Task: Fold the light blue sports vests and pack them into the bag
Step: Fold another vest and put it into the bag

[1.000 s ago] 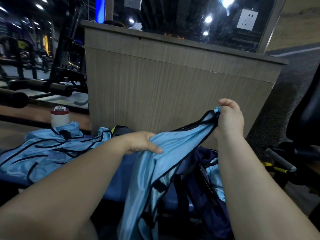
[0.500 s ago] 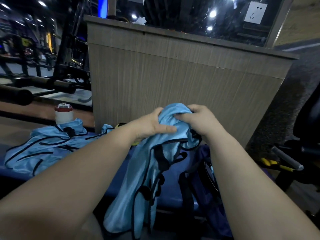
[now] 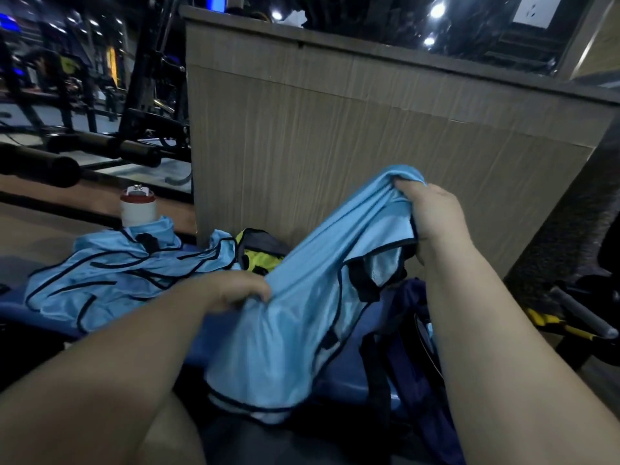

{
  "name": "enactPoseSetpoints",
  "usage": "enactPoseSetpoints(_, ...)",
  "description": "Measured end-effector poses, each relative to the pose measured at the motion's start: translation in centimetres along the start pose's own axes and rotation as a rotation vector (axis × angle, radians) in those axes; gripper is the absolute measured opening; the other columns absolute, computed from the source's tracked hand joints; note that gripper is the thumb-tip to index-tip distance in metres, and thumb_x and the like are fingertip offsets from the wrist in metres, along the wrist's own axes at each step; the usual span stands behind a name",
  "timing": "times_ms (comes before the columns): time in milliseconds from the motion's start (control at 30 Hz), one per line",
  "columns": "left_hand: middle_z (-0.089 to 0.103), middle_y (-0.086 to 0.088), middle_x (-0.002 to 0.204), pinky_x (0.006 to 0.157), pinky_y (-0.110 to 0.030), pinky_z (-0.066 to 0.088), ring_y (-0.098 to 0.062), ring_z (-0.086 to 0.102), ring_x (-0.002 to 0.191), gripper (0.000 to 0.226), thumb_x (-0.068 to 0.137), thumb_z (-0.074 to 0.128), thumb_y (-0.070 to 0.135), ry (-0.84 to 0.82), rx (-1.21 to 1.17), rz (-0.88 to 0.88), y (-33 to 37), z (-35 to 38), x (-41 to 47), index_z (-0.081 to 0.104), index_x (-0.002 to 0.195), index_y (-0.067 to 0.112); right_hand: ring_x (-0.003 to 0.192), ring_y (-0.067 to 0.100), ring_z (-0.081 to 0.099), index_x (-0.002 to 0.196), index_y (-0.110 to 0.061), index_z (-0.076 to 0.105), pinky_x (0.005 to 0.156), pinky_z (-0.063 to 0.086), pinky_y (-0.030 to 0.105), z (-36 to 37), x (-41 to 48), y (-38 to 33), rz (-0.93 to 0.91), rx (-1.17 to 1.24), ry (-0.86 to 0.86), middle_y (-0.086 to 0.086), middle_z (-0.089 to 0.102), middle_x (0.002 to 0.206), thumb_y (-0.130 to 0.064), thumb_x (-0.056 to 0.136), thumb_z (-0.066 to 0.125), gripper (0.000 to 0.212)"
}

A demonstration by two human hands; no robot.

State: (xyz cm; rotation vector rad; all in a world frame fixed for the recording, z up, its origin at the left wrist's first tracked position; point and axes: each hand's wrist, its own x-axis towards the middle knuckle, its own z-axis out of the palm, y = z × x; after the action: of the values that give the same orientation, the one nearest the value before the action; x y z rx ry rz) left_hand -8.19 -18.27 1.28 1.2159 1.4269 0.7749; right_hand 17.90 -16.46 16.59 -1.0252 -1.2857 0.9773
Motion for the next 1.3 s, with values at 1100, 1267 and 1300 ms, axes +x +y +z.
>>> enactPoseSetpoints(1100,0.060,0.010,0.108,0.082,-0.025,0.046,-0.012,0.056,0.097,0.040,0.085,0.061,0.024,-0.052,0.875,0.189,-4.3,7.9,9.4,0.057,0.123,0.035,0.064,0.020,0.056,0.090,-0.009,0.063,0.056,0.043,0.032,-13.4,5.0,17.3,0.402,-0.300,-0.064,0.014,0.062,0.084,-0.017,0.081,0.076,0.017)
enactPoseSetpoints(1267,0.060,0.010,0.110,0.087,-0.023,0.044,-0.010,0.056,0.104,0.038,0.078,0.071,0.047,-0.221,0.818,0.070,-4.3,7.7,9.7,0.061,0.112,0.032,0.066,0.012,0.067,0.093,-0.019,0.065,0.058,0.055,0.028,-11.2,5.0,13.8,0.114,0.090,-0.082,0.000,0.070,0.075,-0.014,0.098,0.056,0.011)
enactPoseSetpoints(1300,0.059,0.013,0.111,0.093,-0.023,0.044,-0.008,0.056,0.106,0.052,0.072,0.069,0.063,-0.253,0.762,0.015,-4.0,7.7,9.4,0.062,0.114,0.034,0.068,0.014,0.068,0.093,-0.019,0.066,0.060,0.056,0.029,-11.2,4.9,14.0,0.121,0.058,-0.068,0.001,0.071,0.077,-0.015,0.097,0.057,0.011)
